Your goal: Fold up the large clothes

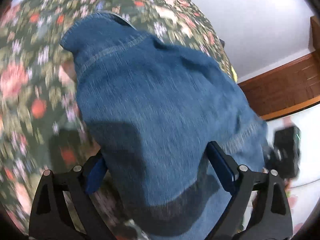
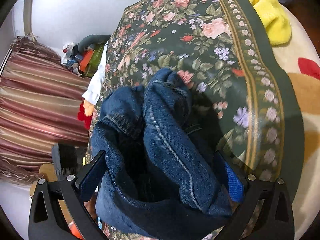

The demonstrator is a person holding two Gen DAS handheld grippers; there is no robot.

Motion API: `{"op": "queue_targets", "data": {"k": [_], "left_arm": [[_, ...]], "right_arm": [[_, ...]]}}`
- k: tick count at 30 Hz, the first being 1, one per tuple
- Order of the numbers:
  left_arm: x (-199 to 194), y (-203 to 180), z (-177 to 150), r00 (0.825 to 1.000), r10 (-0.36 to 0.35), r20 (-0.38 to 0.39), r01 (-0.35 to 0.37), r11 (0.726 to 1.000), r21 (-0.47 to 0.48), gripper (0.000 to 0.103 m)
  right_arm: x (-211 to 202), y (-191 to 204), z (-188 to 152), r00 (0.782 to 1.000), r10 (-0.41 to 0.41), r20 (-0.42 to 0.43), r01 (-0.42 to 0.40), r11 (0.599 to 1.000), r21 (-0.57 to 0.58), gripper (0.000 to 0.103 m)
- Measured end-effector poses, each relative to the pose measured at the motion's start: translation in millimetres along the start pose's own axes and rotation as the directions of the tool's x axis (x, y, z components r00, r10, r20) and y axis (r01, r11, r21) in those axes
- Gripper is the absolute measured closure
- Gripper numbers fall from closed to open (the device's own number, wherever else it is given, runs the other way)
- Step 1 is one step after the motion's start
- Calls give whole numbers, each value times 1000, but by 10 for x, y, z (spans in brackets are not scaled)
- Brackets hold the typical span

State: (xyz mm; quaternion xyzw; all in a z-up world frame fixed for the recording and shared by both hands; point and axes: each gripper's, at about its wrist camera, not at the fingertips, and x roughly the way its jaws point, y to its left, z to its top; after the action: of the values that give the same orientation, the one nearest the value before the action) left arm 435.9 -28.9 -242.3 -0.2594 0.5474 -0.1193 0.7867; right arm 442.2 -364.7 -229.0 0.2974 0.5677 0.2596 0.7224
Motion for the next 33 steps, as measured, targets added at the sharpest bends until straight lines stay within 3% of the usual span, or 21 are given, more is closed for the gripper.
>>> {"op": "queue_targets", "data": {"k": [2,4,7,13,16,18,22,26,28,32,33], "left_arm": [[73,-47,205,1000,14,-10,-14,999,39,9],[150,-109,346,999,40,-31,-37,996,81,9],[147,-122,388,998,39,-54,-35,996,83,9],[-193,-85,-19,998,20,-59,-9,983,182,9],[-228,-62,-172,995,-36,-96,53,983,177,8],[-234,-102,-268,996,-32,-78,46,983,180,6],[-83,-117,-319,996,-51,-78,62,988,142,1],[63,-208,-228,998,-38,-53,45,989,143,1],[42,-270,-206,999,-49,-21,51,986,157,8],[-164,-254,-179,999,-48,13,45,981,188,44],[-223,-273,-153,999,-39,19,35,980,197,51]], "right_arm": [[71,121,-113,1000,-11,-27,11,1000,-27,0],[217,376,-293,992,-112,-50,104,985,-136,0],[309,669,-477,978,-210,-13,199,942,-269,0],[127,536,-280,989,-149,4,148,976,-158,0],[159,496,-137,991,-127,-35,120,980,-158,0],[286,498,-55,987,-131,-95,112,977,-182,0],[555,454,64,976,-130,-177,107,985,-134,0],[595,532,102,972,-155,-174,130,981,-147,2],[601,600,96,972,-175,-157,150,975,-163,7],[479,777,65,971,-204,-126,173,960,-220,40],[449,829,53,969,-216,-121,183,954,-237,44]]}}
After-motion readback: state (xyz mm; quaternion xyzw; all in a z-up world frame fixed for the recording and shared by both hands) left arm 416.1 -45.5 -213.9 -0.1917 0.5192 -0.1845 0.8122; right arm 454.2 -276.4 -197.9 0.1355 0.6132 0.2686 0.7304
